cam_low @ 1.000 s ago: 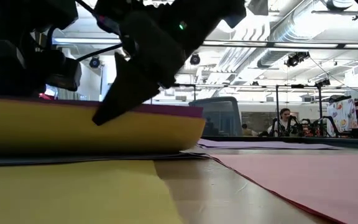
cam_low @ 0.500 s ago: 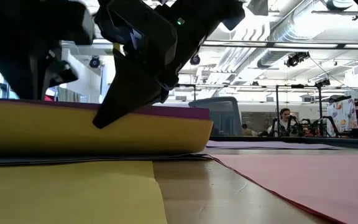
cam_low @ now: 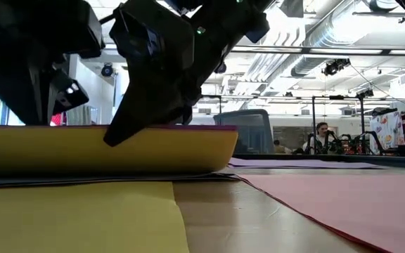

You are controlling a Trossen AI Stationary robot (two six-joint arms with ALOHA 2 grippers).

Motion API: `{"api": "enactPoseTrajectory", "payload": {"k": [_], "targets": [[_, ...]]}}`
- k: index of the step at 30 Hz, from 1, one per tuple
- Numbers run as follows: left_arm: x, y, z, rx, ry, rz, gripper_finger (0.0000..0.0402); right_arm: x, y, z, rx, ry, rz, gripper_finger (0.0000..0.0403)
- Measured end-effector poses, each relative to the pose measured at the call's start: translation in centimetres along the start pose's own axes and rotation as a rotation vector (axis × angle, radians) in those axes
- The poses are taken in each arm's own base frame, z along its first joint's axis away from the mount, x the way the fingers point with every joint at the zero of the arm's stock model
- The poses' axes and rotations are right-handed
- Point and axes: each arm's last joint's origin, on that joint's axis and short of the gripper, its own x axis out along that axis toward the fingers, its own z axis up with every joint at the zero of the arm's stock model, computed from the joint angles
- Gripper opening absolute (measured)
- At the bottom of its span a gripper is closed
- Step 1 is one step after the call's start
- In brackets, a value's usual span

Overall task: Organize paper
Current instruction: Stack the violet paper on the top right violet paper

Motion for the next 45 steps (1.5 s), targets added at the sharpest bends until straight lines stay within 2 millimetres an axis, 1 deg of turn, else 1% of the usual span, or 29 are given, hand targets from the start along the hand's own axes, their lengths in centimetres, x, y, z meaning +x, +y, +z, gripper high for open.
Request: {"api": "enactPoseTrajectory", "payload": {"k": [6,15,18,21,26,29,33,35,36,39,40,45], "targets": [[0.3,0.2,-0.5,0.003,-0.004,-0.005,0.0019,-0.1,-0.7,0.2,0.037,0.002,0.014,0.0087],[0.4,0.2,-0.9,-0.01,-0.005,-0.012,0.0019,-0.3,-2.0,0.6,0.102,0.038,0.178,0.0087],[0.4,0.2,-0.9,-0.01,-0.004,-0.012,0.0019,-0.3,-2.3,0.7,0.123,0.037,0.172,0.0087],[0.4,0.2,-0.9,-0.009,-0.004,-0.012,0.0019,-0.3,-2.4,0.7,0.12,0.035,0.175,0.0087],[0.4,0.0,-0.9,-0.005,-0.012,-0.027,0.0019,-0.4,-2.1,0.6,0.122,0.054,0.245,0.0097],[0.4,-0.1,-0.8,-0.003,-0.023,-0.036,0.0019,-0.4,-2.1,0.6,0.117,0.057,0.242,0.0112],[0.4,-0.1,-0.8,-0.003,-0.022,-0.036,0.0019,0.2,-2.2,0.2,0.082,0.056,0.162,0.0121],[0.4,-0.1,-0.8,-0.003,-0.022,-0.035,0.0019,0.6,-2.0,-0.2,0.073,0.071,0.134,0.0107],[0.4,-0.1,-0.8,-0.002,-0.022,-0.036,0.0019,0.7,-1.9,-0.3,0.064,0.07,0.123,0.0092],[0.4,-0.2,-0.8,-0.002,-0.02,-0.038,0.0019,0.8,-1.1,-0.9,0.032,0.095,0.075,0.0028],[0.4,-0.2,-0.8,-0.002,-0.02,-0.039,0.0019,0.9,-0.9,-1.1,0.02,0.104,0.057,0.0014],[0.3,-0.4,-0.6,-0.005,-0.013,-0.057,0.0019,1.1,0.3,-1.7,0.026,0.114,0.011,0.0001]]}}
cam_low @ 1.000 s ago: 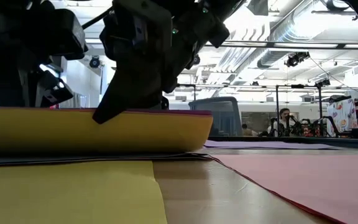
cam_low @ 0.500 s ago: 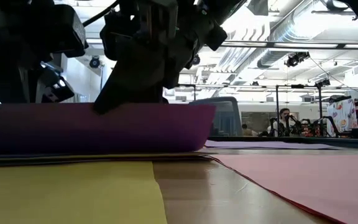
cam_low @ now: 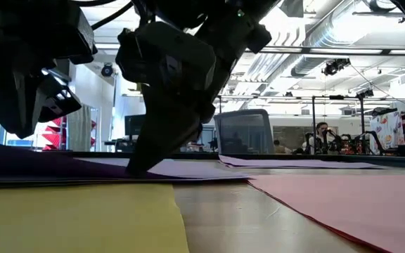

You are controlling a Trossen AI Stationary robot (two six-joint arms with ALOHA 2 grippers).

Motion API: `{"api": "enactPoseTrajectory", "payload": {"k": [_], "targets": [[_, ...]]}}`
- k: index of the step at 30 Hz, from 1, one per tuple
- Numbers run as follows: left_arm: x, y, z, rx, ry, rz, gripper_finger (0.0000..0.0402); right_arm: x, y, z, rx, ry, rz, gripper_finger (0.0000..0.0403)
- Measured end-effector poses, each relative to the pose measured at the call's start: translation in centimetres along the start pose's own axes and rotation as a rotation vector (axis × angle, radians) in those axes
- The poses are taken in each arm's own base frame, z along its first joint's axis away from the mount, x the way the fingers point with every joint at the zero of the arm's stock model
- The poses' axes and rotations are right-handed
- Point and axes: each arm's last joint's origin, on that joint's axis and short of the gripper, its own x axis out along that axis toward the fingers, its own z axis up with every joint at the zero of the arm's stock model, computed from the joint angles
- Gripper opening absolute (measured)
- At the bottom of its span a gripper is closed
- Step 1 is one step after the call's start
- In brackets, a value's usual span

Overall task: Organize paper
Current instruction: Stack the violet paper on the top right violet paper

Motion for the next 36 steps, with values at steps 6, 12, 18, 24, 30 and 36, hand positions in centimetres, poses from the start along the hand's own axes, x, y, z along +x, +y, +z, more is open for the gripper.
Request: {"api": "enactPoseTrajectory", "payload": {"k": [6,12,18,24,30,36], "targets": [[-1.1,-1.1,1.4,0.009,-0.014,-0.038,0.0019,-0.2,1.7,0.0,0.054,0.006,0.031,0.0],[-2.5,-2.3,3.0,0.137,-0.122,-0.101,0.0042,-1.4,2.6,2.0,0.103,-0.048,0.058,0.0],[-2.0,-2.2,2.5,0.224,-0.105,-0.03,0.0125,-2.5,1.7,3.6,0.138,-0.07,0.055,0.0],[-1.3,-1.9,1.3,0.305,-0.021,0.079,0.0185,-3.0,1.5,4.2,0.144,-0.066,0.091,0.0],[-1.4,-2.0,0.2,0.336,0.031,0.16,0.0179,-3.5,1.7,4.7,0.145,-0.069,0.097,0.0],[-1.4,-2.0,-0.1,0.297,0.047,0.183,0.0065,-4.1,2.4,5.1,0.127,-0.066,0.096,0.0]]}}
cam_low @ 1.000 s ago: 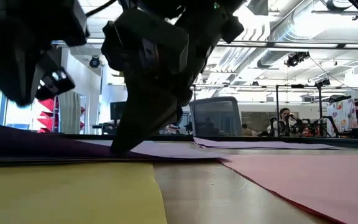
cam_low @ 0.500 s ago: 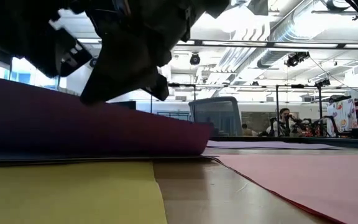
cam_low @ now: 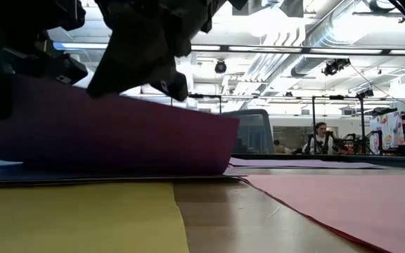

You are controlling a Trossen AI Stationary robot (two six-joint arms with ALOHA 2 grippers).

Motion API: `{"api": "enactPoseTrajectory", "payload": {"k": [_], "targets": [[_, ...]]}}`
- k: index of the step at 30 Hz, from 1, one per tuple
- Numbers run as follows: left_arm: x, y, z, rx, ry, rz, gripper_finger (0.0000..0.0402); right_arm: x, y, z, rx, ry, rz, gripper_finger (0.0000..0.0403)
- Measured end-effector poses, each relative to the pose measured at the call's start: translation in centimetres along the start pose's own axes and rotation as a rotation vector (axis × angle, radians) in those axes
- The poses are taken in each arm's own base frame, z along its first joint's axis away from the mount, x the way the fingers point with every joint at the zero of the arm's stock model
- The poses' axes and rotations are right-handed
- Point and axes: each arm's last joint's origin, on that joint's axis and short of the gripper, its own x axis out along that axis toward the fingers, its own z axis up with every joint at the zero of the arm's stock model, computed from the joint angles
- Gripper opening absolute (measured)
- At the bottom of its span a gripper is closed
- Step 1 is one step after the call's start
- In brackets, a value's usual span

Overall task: Organize paper
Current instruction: Stack the violet paper on the top right violet paper

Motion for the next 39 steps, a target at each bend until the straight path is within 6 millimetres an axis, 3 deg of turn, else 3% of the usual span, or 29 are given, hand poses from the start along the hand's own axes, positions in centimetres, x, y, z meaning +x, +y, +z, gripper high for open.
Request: {"api": "enactPoseTrajectory", "payload": {"k": [2,7,15,19,25,32,36,39], "targets": [[0.0,0.0,0.0,-0.01,0.001,-0.001,0.0019,0.0,0.2,0.0,-0.004,-0.008,-0.013,0.0],[0.0,0.2,0.0,-0.018,0.003,0.003,0.0003,0.0,0.7,-0.3,-0.062,-0.006,-0.063,0.0018],[0.1,0.5,0.3,-0.052,-0.017,0.002,0.0,0.1,1.5,-0.6,-0.164,-0.064,-0.187,0.0157],[0.1,0.5,0.6,-0.06,-0.041,-0.006,0.0,0.9,1.5,-1.0,-0.202,-0.071,-0.249,0.0189],[0.1,0.5,1.0,-0.092,-0.082,-0.018,0.0,2.5,1.0,-1.6,-0.228,-0.059,-0.268,0.0145],[-0.2,0.6,1.1,-0.128,-0.083,-0.055,0.0012,2.6,1.1,-1.5,-0.172,-0.085,-0.264,0.0012],[-2.5,0.8,2.5,-0.145,-0.126,-0.111,0.0053,1.6,1.1,-1.8,-0.092,-0.034,-0.295,0.0001],[-5.8,1.3,4.3,-0.179,-0.205,-0.123,0.0088,-0.9,1.5,-1.6,-0.071,-0.001,-0.316,0.0]]}}
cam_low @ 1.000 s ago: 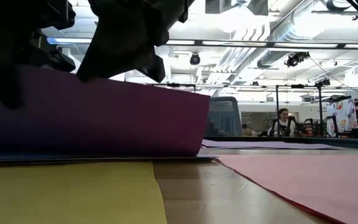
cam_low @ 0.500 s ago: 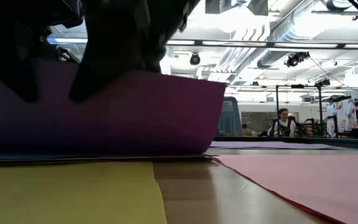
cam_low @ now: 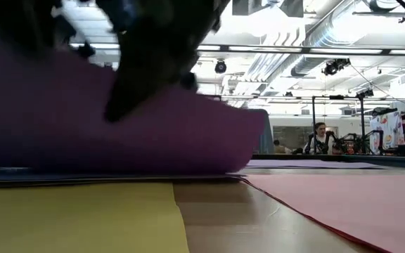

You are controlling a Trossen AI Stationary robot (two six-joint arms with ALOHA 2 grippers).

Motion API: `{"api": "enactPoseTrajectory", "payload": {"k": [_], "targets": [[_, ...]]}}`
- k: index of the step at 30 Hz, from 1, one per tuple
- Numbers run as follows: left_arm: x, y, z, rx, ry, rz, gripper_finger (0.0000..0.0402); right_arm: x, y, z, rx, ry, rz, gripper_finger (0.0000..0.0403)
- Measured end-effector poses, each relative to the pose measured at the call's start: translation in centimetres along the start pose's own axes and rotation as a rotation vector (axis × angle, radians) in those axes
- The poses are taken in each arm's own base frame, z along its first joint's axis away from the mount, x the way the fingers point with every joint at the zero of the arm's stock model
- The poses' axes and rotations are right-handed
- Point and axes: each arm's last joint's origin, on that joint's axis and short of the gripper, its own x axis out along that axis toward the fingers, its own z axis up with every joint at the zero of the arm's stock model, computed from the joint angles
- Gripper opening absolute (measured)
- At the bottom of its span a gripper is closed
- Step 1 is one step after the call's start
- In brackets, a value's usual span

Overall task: Organize paper
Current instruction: Stack the violet paper on the top right violet paper

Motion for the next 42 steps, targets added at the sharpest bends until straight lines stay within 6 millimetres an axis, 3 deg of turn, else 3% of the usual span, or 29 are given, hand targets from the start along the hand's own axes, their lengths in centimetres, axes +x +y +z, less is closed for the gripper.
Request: {"api": "enactPoseTrajectory", "payload": {"k": [6,11,15,20,27,33,37,42], "targets": [[-8.6,-0.6,5.1,0.003,-0.344,0.069,0.0128,-7.6,-2.4,1.1,0.006,0.026,-0.07,0.0],[-14.9,-0.4,6.6,0.017,-0.597,0.214,0.0131,-13.9,-6.4,1.5,-0.023,0.042,-0.173,0.0],[-17.0,0.2,6.3,-0.018,-0.678,0.318,0.0131,-17.9,-10.8,1.3,-0.08,0.073,-0.333,0.0],[-17.1,0.7,5.5,-0.048,-0.631,0.392,0.0131,-21.1,-16.6,1.1,-0.261,0.172,-0.495,0.0],[-15.1,0.8,5.0,-0.097,-0.508,0.43,0.0131,-22.5,-24.1,1.0,-0.379,0.339,-0.705,0.0],[-13.7,0.6,5.0,-0.088,-0.426,0.383,0.0131,-22.3,-26.1,0.3,-0.411,0.38,-0.61,0.0],[-13.2,0.5,4.9,-0.076,-0.385,0.363,0.0131,-19.3,-25.6,-1.5,-0.469,0.449,-0.51,0.0],[-12.9,0.5,4.9,-0.087,-0.374,0.367,0.0131,-13.6,-24.9,-6.2,-0.518,0.434,-0.486,0.0]]}}
